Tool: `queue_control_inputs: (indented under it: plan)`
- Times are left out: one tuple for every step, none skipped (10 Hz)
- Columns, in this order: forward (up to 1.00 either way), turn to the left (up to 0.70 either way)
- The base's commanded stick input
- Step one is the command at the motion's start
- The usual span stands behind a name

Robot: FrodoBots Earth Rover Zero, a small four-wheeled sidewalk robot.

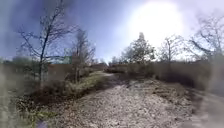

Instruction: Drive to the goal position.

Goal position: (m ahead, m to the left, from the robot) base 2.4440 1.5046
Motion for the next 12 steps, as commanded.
queue_control_inputs:
  plan:
    - [0.70, -0.16]
    - [0.70, -0.16]
    - [0.70, -0.15]
    - [0.70, -0.15]
    - [0.70, -0.18]
    - [0.70, -0.17]
    - [0.70, -0.15]
    - [0.70, -0.13]
    - [0.70, -0.11]
    - [0.70, -0.09]
    - [0.70, -0.07]
    - [0.70, -0.05]
